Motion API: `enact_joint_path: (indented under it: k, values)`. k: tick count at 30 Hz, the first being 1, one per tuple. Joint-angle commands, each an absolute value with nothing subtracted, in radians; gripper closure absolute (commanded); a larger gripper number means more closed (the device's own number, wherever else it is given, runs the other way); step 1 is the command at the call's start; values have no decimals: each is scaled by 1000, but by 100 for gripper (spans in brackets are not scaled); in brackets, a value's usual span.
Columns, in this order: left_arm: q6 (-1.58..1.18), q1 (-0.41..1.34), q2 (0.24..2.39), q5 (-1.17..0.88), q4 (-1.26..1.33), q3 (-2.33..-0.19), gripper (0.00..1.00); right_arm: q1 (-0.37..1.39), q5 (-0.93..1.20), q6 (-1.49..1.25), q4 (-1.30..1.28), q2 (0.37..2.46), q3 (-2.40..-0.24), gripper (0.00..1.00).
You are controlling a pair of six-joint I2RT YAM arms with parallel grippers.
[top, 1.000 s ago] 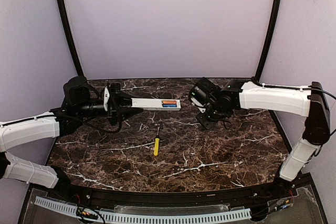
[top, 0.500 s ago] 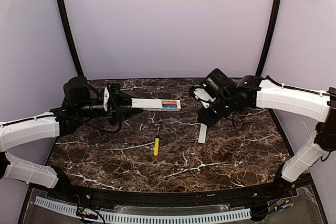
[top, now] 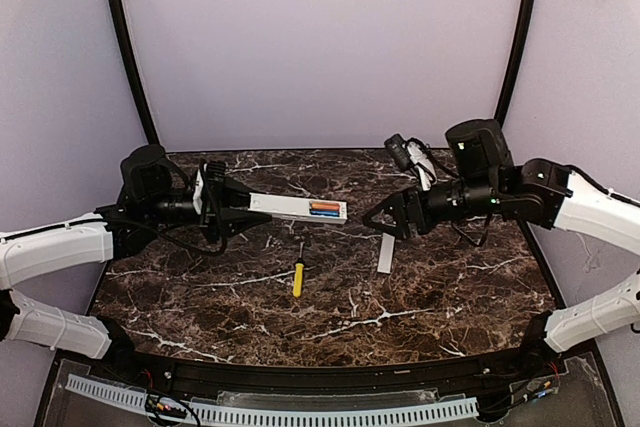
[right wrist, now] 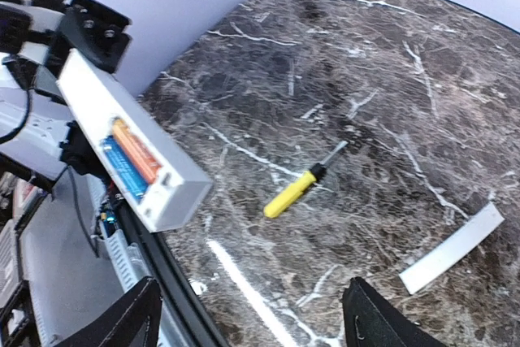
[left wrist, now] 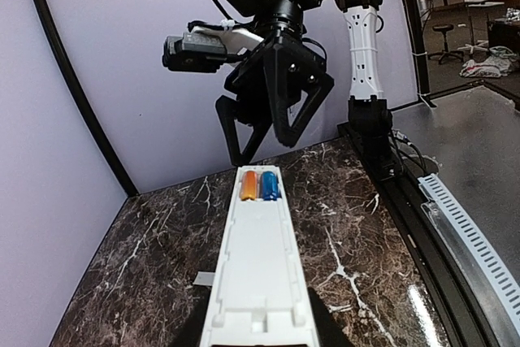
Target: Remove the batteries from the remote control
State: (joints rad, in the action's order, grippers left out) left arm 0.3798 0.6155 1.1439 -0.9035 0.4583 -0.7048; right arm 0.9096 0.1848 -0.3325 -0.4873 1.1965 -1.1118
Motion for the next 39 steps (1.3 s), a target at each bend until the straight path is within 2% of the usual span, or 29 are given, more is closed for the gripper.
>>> enact_joint_path:
  k: [1,6,12,16,21,31,35,39]
  values:
    - [348,620,1120,-965,470,-747,100,914,431,-562,-259,1112,-1040,20]
    - [342,625,1101,-978,484,-742,100,914,486,-794,-87,1086,-972,3]
    - [325,627,1080,-994,515,-732,100,914,561,-932,134,1151,-932,2]
    - [310,628,1069,-1000,534,-730,100,916,586,-947,182,1200,-959,2]
    - [305,630,1053,-993,549,-725,100,917,634,-969,278,1252,-979,9]
    - [310,630,1039,-949,568,-711,100,917,687,-979,373,1326,-1031,32]
    - [331,630,1033,-926,545,-708,100,918,722,-986,383,1351,-1057,44]
    - [342,630,1036,-921,534,-712,100,920,747,-999,396,1364,-1058,47]
